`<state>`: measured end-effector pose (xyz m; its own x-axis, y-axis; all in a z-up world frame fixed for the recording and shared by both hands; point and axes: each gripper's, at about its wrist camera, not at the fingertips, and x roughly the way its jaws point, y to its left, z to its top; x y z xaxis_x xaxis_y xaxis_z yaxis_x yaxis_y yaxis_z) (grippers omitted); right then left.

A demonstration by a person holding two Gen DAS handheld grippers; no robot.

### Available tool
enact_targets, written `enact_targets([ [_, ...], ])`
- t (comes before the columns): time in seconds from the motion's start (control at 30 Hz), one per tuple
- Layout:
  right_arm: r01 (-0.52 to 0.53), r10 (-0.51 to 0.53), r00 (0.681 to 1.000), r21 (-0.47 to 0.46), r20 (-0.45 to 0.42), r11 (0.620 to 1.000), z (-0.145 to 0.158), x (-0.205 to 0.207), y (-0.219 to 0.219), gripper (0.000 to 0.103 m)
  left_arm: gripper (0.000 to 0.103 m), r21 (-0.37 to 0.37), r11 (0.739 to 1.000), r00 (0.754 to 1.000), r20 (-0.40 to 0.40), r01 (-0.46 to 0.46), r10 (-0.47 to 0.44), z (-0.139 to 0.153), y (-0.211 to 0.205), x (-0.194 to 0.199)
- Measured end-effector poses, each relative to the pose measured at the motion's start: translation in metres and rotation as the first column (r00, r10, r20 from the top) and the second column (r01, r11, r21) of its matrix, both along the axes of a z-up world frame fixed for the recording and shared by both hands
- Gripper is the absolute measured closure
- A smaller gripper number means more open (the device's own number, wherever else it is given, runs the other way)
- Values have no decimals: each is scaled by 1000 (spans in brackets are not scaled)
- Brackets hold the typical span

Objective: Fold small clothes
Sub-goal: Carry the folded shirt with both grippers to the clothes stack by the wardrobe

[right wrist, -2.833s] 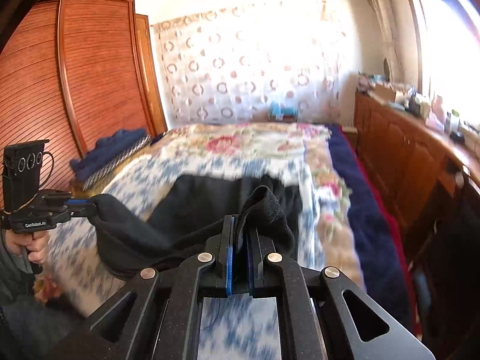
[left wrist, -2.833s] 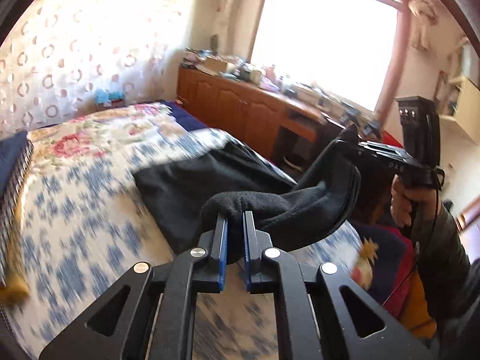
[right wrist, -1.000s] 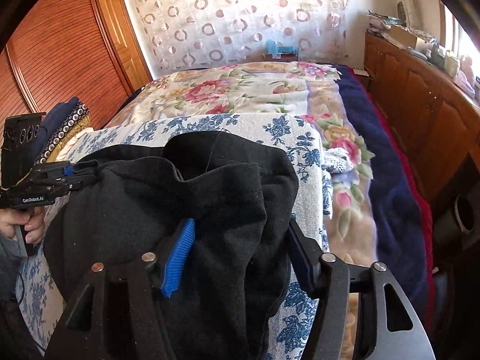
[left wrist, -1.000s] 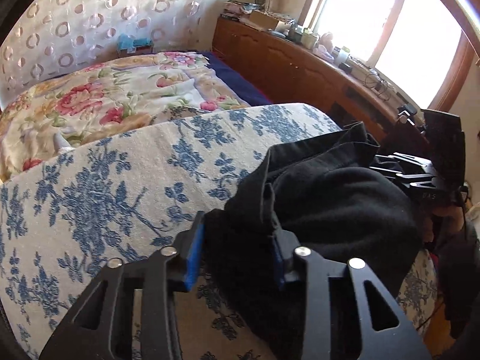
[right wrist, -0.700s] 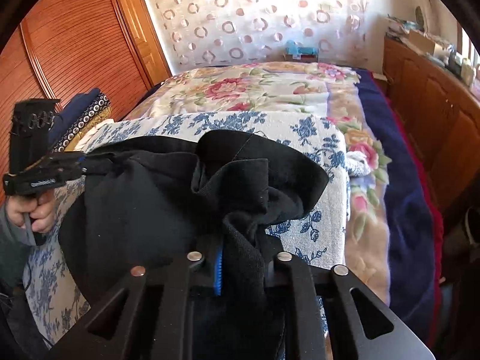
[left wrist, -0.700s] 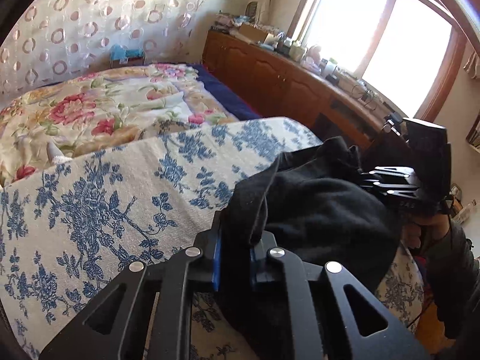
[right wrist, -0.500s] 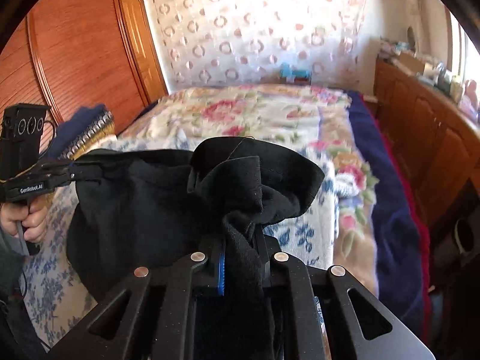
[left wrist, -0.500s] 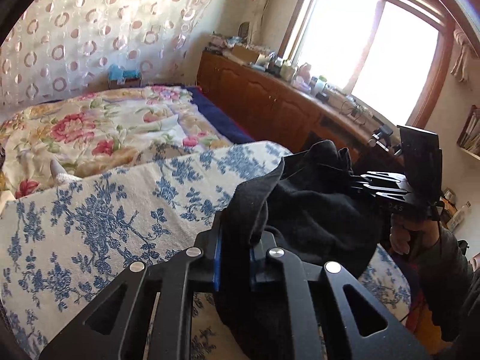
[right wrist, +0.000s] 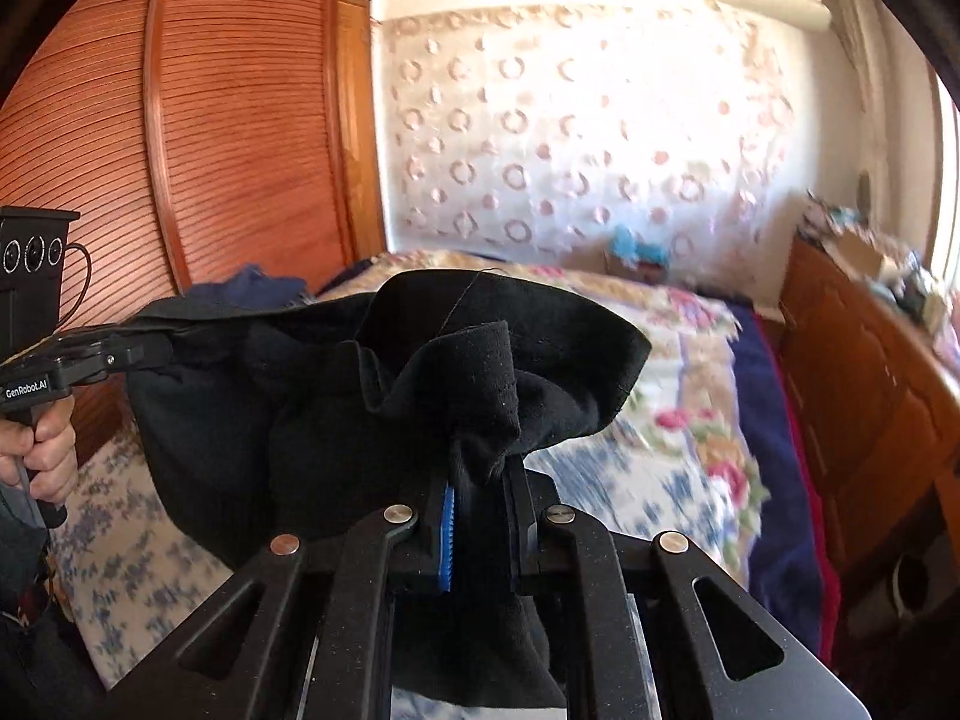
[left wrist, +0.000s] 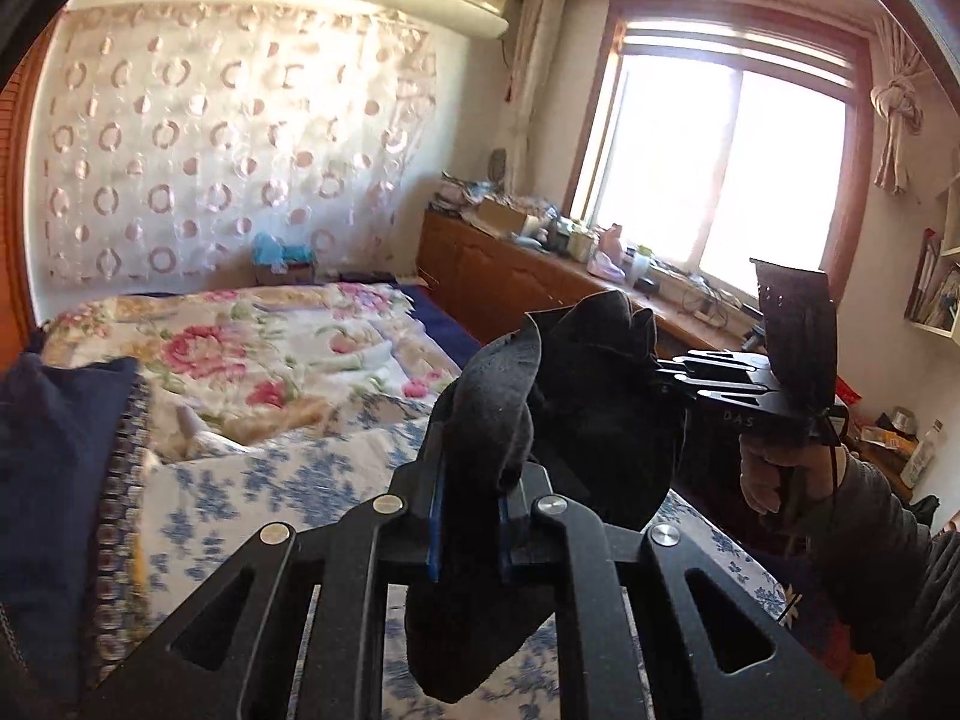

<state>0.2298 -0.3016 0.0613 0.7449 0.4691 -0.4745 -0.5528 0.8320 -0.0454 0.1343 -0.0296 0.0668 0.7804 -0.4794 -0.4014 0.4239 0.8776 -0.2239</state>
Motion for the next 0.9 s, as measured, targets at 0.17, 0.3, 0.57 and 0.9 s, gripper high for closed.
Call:
enact_targets([
  [0.17,-73,74,996,-13,47,997,12,7,47,91,89,8,994,994,39,-105,105,11,48,-18],
  [0.3,-136,137,988,-20,69,990,17,24,87,91,89,10,984,982,67,-180,179,16,78,-32],
  [0.57,-231,240,957,-73,162,970,34,61,155,91,89,-31,953,947,109,-301,303,25,124,-38],
  [0.9,-323,355,914,-175,195,930,31,99,244,91,89,-60,902,897,95,-428,432,0,167,-40],
])
